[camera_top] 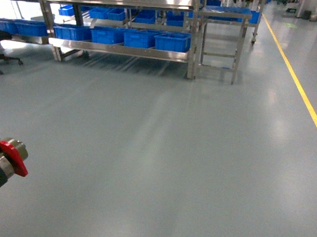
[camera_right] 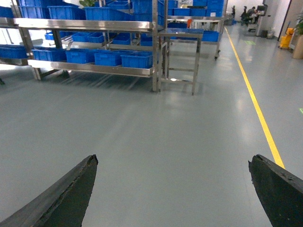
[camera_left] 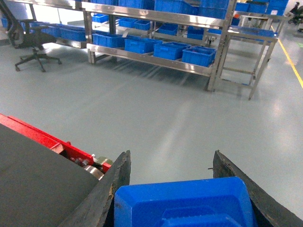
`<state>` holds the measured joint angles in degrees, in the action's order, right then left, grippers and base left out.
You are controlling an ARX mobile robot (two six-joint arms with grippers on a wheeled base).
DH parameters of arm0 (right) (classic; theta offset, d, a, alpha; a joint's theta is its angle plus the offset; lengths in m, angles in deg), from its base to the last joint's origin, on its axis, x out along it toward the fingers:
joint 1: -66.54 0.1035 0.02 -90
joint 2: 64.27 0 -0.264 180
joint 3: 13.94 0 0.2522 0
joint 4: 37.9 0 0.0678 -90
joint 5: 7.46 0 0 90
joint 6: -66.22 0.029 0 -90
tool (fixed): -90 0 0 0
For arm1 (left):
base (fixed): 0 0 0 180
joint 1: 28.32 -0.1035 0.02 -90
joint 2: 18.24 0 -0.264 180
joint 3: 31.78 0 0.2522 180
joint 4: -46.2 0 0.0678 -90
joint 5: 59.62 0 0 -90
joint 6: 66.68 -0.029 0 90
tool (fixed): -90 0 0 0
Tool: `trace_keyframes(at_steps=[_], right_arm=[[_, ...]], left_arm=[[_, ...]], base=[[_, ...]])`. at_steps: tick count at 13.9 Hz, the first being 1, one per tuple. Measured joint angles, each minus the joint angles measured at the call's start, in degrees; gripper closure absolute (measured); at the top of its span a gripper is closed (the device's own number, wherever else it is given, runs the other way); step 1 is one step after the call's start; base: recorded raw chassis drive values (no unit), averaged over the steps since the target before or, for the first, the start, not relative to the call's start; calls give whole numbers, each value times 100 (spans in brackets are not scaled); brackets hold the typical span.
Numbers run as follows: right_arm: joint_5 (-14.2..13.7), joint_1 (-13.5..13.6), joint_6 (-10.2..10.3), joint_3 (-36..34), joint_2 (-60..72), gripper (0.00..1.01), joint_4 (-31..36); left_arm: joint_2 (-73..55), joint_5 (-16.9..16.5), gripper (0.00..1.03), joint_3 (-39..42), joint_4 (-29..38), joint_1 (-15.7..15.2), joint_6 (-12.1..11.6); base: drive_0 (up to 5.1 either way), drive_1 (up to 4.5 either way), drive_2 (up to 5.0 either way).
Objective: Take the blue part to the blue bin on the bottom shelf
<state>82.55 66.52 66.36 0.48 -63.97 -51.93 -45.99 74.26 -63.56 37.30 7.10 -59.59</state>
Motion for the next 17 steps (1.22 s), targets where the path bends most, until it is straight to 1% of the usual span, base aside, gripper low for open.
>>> trace_keyframes(at_steps=[11, 17], right_arm=[[-17, -4, 2, 0, 0, 3, 2], [0, 0, 0, 0, 0, 3, -4]], left_arm=[[-2, -17, 59, 0, 2, 15, 0], [4, -11, 59, 0, -7, 7, 0]], base=[[-148, -148, -148], [-4, 407, -414]])
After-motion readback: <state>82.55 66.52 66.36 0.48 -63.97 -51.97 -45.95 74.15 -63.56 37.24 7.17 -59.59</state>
